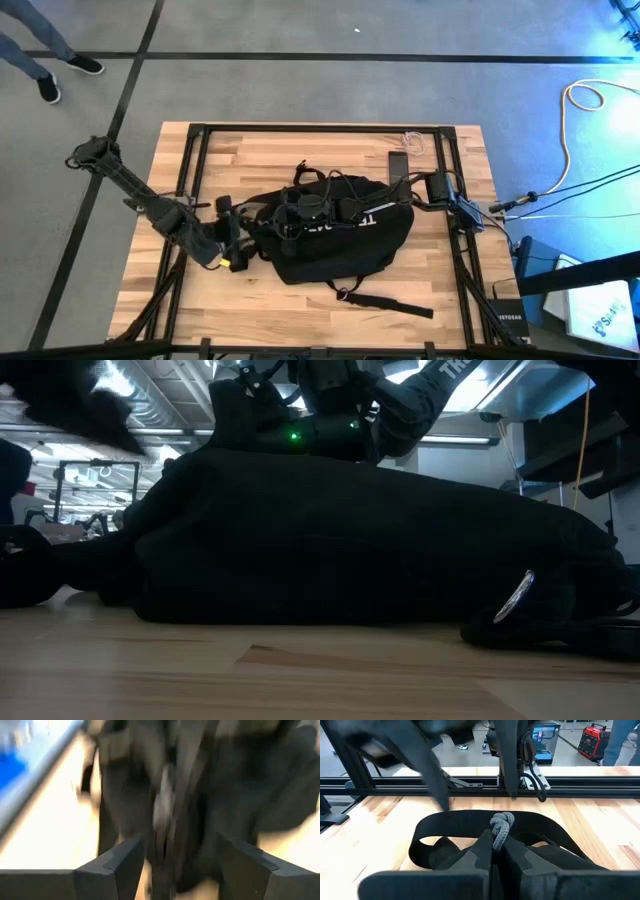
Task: Unpack backpack
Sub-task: Open the black backpack
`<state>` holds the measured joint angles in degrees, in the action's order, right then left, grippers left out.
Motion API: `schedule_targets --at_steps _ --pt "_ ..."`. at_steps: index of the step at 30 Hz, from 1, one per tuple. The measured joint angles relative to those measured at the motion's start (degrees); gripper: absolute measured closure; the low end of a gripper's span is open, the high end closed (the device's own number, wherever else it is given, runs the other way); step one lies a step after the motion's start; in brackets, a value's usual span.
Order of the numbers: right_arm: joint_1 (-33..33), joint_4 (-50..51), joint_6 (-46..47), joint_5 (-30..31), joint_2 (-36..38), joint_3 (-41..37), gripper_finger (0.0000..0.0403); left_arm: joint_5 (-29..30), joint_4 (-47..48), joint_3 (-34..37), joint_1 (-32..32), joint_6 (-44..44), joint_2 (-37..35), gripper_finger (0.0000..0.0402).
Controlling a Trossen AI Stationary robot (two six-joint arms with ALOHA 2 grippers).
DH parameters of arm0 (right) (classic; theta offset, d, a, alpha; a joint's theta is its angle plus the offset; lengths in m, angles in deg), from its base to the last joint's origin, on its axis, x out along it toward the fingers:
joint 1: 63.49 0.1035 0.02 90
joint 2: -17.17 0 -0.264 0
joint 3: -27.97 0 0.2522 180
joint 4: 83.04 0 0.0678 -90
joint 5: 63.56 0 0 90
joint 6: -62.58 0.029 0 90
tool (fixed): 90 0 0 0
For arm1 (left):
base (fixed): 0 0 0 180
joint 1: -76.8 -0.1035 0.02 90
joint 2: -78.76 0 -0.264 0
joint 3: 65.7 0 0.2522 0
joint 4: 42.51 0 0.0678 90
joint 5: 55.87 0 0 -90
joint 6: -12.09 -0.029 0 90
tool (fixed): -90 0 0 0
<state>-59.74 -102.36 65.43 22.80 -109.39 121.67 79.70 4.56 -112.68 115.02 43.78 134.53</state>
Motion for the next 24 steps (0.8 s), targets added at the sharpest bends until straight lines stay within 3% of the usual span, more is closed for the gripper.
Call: schedule_targets --at_steps 2,4,10,17,21,24 --pt "0.0 0.1 0.1 0.0 0.0 0.0 0.0403 -0.5 5.5 1.4 1.5 8.8 0.5 0.0183" --pt "0.0 0.0 0.1 0.0 0.0 0.0 0.0403 -0.1 3.8 3.3 2.9 11.5 0.9 0.0183" --pt "0.0 0.1 0.0 -1.0 0.0 0.0 0.0403 8.0 -6.7 8.0 3.2 8.3 1.4 0.0174" --pt "0.0 0.2 -0.1 -1.9 0.0 0.0 0.0403 8.2 -9.1 9.8 -0.3 7.3 1.4 0.0096" --pt "0.0 0.3 -0.1 -2.0 0.0 0.0 0.0403 7.2 -17.6 12.9 -3.6 4.7 1.4 0.0051" --pt "0.0 0.2 -0.1 -2.0 0.0 0.0 0.0403 5.0 -23.6 15.3 -5.6 2.3 1.4 0.0041"
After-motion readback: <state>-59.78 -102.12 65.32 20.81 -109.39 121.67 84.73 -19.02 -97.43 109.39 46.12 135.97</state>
